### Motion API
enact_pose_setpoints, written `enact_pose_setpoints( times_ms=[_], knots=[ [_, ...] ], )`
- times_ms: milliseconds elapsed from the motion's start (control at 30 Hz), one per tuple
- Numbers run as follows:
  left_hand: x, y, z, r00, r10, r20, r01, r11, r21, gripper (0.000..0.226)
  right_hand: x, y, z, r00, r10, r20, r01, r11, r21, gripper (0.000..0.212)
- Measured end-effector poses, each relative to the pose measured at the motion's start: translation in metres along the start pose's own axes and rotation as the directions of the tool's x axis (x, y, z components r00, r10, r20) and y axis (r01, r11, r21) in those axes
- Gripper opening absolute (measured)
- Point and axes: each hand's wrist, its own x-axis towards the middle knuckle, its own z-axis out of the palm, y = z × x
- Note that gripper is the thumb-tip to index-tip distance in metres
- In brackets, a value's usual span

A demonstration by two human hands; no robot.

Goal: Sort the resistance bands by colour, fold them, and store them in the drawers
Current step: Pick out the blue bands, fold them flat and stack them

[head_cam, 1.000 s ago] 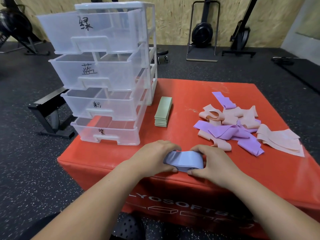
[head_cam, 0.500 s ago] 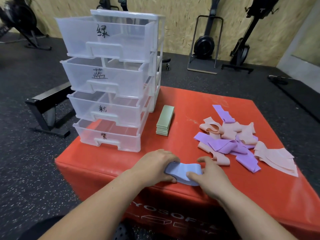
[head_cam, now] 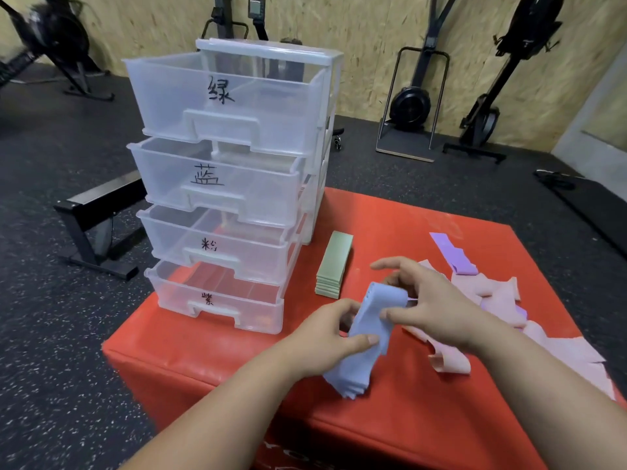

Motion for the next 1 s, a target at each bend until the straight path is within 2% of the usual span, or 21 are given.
enact_pose_setpoints(
  times_ms=[100,233,367,500,567,633,767,867,1000],
  knots=[
    [0.022,0.000,0.009,0.991,-0.107,-0.074,0.100,0.991,-0.094,0.040,0.035,0.014,-0.018,1.000,0.030,0.003,-0.030,0.997,0.072,0.068],
    [0.047,-0.001,0.023,0.963,-0.201,-0.181,0.197,0.980,-0.038,0.046,0.076,0.037,-0.031,0.991,0.136,0.005,-0.135,0.978,0.157,0.060],
    [0.069,0.002,0.034,0.939,-0.264,-0.222,0.271,0.962,0.003,0.061,0.116,0.074,-0.033,0.981,0.191,-0.022,-0.182,0.959,0.217,0.059],
    [0.088,0.003,0.044,0.939,-0.283,-0.197,0.285,0.958,-0.015,0.058,0.150,0.105,-0.036,0.969,0.244,-0.049,-0.219,0.929,0.298,0.059],
    [0.095,0.004,0.049,0.930,-0.260,-0.260,0.274,0.961,0.021,0.056,0.165,0.115,-0.037,0.965,0.258,-0.049,-0.234,0.930,0.284,0.059],
    [0.100,0.003,0.056,0.931,-0.218,-0.292,0.255,0.962,0.096,0.069,0.176,0.123,-0.038,0.965,0.258,-0.048,-0.237,0.934,0.269,0.058],
    [0.104,0.002,0.069,0.951,-0.171,-0.257,0.238,0.935,0.261,0.069,0.189,0.143,-0.038,0.968,0.241,-0.068,-0.225,0.957,0.185,0.060],
    [0.107,0.000,0.074,0.951,-0.174,-0.258,0.253,0.915,0.315,0.074,0.188,0.148,-0.034,0.972,0.207,-0.108,-0.194,0.974,0.115,0.059],
    [0.105,0.003,0.076,0.951,-0.171,-0.257,0.263,0.883,0.388,0.077,0.184,0.146,-0.030,0.979,0.076,-0.186,-0.104,0.985,-0.140,0.055]
  ],
)
